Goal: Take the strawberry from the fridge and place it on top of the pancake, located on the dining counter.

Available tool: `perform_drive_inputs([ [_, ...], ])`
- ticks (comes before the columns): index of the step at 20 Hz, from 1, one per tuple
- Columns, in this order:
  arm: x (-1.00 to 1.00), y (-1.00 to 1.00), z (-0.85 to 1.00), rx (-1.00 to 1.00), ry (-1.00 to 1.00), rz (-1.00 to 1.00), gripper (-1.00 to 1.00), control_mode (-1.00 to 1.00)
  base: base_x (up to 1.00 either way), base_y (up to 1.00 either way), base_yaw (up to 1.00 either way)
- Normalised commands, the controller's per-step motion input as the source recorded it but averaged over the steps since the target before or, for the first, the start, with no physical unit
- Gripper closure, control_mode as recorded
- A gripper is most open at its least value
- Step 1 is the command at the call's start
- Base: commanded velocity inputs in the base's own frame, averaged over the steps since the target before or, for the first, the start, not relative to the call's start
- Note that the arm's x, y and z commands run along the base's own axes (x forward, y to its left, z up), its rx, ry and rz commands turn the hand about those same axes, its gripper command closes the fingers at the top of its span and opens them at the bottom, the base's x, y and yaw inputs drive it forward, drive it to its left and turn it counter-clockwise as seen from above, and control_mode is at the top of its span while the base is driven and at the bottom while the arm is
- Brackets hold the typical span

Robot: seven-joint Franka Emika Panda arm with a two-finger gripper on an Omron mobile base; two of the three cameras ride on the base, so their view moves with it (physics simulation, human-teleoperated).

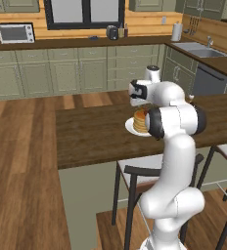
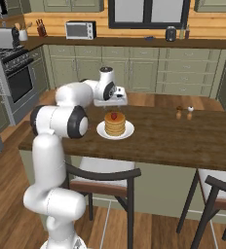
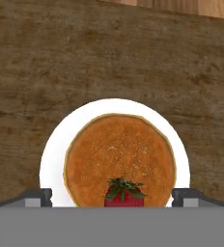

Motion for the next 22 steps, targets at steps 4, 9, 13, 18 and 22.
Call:
perform_drive_inputs([
  [4, -0.98, 0.63, 0.17, -0.01, 0.00, -0.06, -1.00, -1.00, 0.00, 0.00, 0.00],
  [9, -1.00, 0.65, 0.12, -0.01, -0.05, -0.01, -1.00, -1.00, 0.00, 0.00, 0.00],
  [13, -1.00, 0.30, 0.20, -0.01, -0.09, 0.00, -1.00, -1.00, 0.00, 0.00, 0.00],
  [18, -1.00, 0.56, 0.40, -0.10, -0.02, 0.00, -1.00, -1.00, 0.00, 0.00, 0.00],
  [22, -0.97, 0.23, 0.19, -0.02, -0.02, 0.00, -1.00, -1.00, 0.00, 0.00, 0.00],
])
